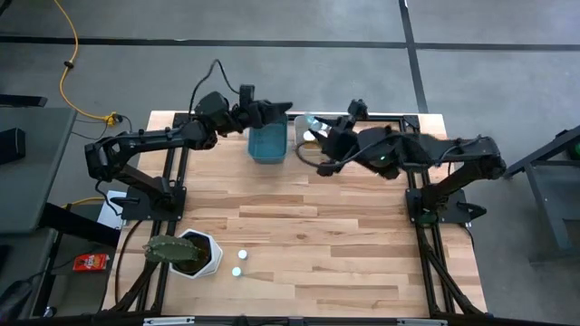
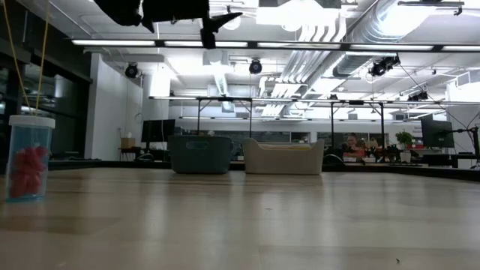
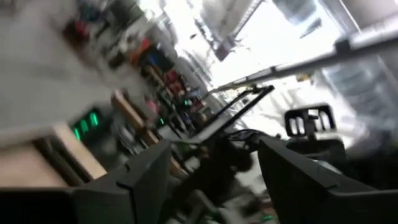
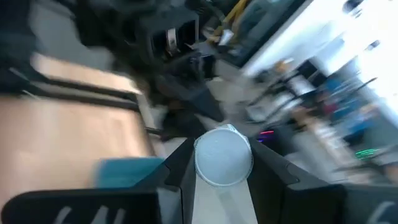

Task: Pick and place medicine bottles into bin by pill shape (circle, oval)

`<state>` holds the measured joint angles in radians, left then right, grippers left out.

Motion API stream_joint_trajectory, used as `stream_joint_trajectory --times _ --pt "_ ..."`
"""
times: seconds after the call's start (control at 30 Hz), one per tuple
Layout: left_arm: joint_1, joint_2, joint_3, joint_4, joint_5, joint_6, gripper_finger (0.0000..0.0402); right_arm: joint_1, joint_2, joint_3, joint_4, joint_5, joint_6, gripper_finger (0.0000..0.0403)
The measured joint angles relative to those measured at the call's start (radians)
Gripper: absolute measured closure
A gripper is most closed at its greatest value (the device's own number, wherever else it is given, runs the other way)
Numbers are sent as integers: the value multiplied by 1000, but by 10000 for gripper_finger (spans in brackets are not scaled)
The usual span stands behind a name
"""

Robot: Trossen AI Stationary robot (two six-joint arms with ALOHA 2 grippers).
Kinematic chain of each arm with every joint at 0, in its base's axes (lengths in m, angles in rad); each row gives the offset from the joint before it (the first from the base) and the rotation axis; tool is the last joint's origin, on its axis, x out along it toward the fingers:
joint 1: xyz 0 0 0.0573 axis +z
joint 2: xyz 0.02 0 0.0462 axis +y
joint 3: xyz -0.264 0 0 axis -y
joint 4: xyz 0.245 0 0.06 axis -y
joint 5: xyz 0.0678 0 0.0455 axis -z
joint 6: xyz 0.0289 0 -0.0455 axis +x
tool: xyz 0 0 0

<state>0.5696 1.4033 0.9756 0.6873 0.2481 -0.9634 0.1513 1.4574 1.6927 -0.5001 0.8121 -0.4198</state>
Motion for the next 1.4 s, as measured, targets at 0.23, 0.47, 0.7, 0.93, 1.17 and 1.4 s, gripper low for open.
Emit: stream_joint_trajectory --times 0.23,0.47,0.7,0.93,1.17,1.4 --pt "133 -19 39 27 222 401 173 -106 -10 106 -386 -345 521 310" --pt "152 -166 198 -588 213 1024 174 -192 36 107 -514 -495 663 310" --pt "93 -360 326 -1003 -65 1099 174 -236 144 106 -470 -566 647 310" --pt "85 -564 288 -1026 67 847 174 -327 327 106 -295 -717 578 310" --pt "-1 -697 119 -930 -23 724 174 -421 484 106 -148 -716 563 310" --pt "-120 -712 -66 -733 -96 624 174 -481 605 106 -117 -711 649 310"
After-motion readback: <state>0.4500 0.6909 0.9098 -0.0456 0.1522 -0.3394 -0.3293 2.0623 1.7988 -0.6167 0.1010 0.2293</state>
